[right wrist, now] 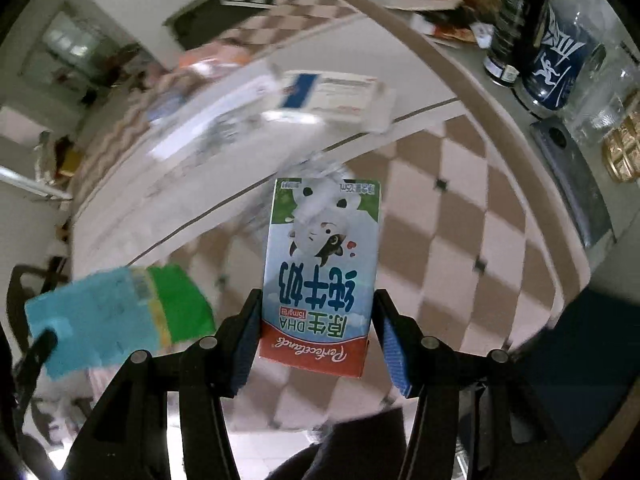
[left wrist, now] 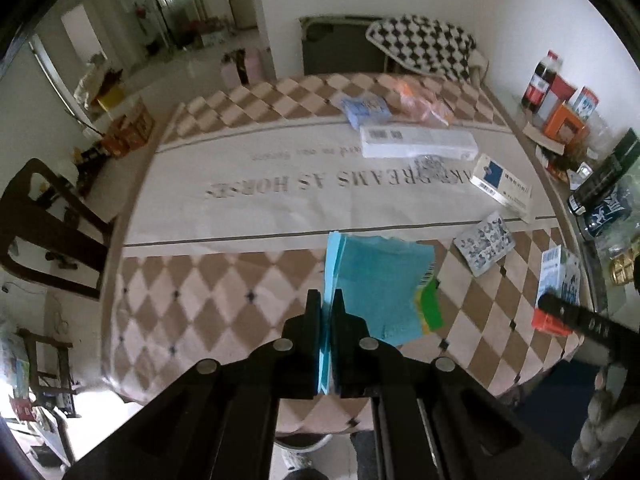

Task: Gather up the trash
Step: 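Grasp the blue-green snack bag with the left tool while the right tool grasps the milk carton, then move both items over the trash bin and open both tools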

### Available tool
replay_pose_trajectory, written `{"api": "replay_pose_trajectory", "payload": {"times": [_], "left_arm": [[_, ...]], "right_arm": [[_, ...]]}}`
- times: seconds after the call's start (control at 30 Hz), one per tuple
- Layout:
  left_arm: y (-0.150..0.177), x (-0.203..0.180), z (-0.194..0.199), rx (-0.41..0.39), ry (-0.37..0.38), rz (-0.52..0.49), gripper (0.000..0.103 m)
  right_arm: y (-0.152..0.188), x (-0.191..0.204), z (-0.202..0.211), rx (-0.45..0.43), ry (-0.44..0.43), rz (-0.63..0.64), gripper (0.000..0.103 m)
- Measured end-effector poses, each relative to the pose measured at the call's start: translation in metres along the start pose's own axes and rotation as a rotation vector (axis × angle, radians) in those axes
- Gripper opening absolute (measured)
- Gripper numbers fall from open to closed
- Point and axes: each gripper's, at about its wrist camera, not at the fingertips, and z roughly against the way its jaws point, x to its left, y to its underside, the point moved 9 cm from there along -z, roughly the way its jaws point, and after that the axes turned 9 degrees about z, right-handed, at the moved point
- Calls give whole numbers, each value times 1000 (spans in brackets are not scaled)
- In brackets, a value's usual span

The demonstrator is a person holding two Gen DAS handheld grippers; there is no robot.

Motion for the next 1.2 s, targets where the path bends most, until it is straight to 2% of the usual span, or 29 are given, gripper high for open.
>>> {"api": "replay_pose_trajectory", "payload": {"times": [0.13,0.27,0.43,0.57,0.7,0.83,1.07,1.2], "left_arm": [[21,34,24,-37,10,2,1],[59,81,48,-40,27,16,1],[121,134,59,12,27,6,1],[177,168,44,94,9,18,1],[229,190,-1,200,-19,50,1],[265,201,-69,288,-31,92,2],[345,206,-254,485,2,213,3],[384,203,-333,562,29,239,8]], "right_arm": [[44,44,25,-30,-42,25,56],[108,92,40,-35,-64,39,56],[193,129,38,5,-59,42,56],[266,147,17,77,-50,45,56],[329,151,-29,185,-41,34,56],[368,144,-86,270,-13,42,56],[411,128,-217,355,0,59,56],[430,126,-302,407,-38,84,56]]}}
